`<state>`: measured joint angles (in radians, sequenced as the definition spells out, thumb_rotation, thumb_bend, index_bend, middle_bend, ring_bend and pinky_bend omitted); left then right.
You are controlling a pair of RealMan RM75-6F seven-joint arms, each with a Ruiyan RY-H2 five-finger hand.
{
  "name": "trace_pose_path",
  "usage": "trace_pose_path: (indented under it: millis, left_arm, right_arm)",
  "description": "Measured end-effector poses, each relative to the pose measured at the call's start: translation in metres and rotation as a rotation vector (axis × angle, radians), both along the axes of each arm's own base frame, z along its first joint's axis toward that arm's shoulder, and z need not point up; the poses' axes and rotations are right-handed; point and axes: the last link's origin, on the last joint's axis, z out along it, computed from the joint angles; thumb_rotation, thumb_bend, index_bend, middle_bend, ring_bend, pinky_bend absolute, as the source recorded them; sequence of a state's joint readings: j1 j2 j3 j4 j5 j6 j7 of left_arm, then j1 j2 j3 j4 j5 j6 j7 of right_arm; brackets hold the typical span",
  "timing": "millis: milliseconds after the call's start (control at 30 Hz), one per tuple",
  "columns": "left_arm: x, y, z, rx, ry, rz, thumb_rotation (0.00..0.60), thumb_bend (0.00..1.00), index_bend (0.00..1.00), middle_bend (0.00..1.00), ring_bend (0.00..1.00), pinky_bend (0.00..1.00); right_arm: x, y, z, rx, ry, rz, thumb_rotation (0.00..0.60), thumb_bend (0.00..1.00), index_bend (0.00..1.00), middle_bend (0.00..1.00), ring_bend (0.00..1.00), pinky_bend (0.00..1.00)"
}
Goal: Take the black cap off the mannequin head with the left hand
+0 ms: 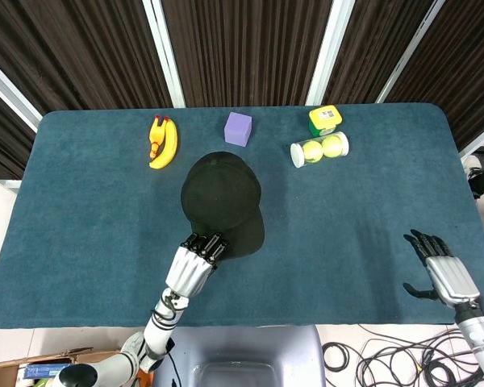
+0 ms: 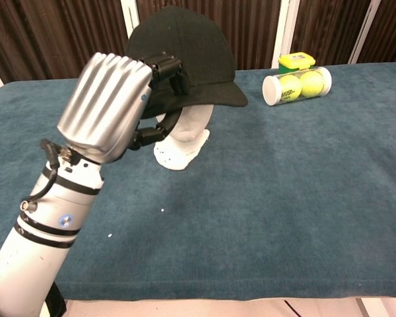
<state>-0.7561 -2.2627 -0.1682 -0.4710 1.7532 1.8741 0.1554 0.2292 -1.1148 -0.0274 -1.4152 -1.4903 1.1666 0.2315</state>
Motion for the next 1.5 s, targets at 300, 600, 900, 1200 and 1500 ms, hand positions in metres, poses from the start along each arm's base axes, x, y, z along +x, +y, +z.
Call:
trace_pose_path:
  millis: [300,600,900,1200,1500]
  left_arm:
    - [-0.002,0.016,0.028,0.103,-0.005,-0.059,0.6,0.64,0.7,0.75,0.75,0.78]
    - [-0.011,0.035,0.071,0.226,-0.012,-0.078,0.6,0.64,0.71,0.76,0.76,0.8]
    - [-0.015,0.052,0.126,0.338,-0.062,-0.076,0.6,0.64,0.71,0.77,0.77,0.8]
    - [-0.026,0.067,0.152,0.377,-0.06,0.0,0.6,0.64,0.71,0.77,0.77,0.8]
    - [-0.065,0.061,0.174,0.431,-0.019,0.092,0.6,0.64,0.71,0.77,0.77,0.8]
  right_arm:
    - [0.0,0.0,-0.003,0.017,0.007,-0.01,0.6,0.17,0.0,0.0,0.0,0.0]
    - [-0.001,-0.001,-0.005,0.02,0.011,-0.02,0.6,0.17,0.0,0.0,0.0,0.0]
    - [-0.001,-0.002,-0.01,0.032,0.025,-0.025,0.6,0.17,0.0,0.0,0.0,0.0]
    - [-0.001,-0.003,-0.012,0.034,0.033,-0.028,0.6,0.17,0.0,0.0,0.0,0.0]
    - [0.0,-0.003,-0.012,0.038,0.033,-0.025,0.6,0.17,0.0,0.0,0.0,0.0]
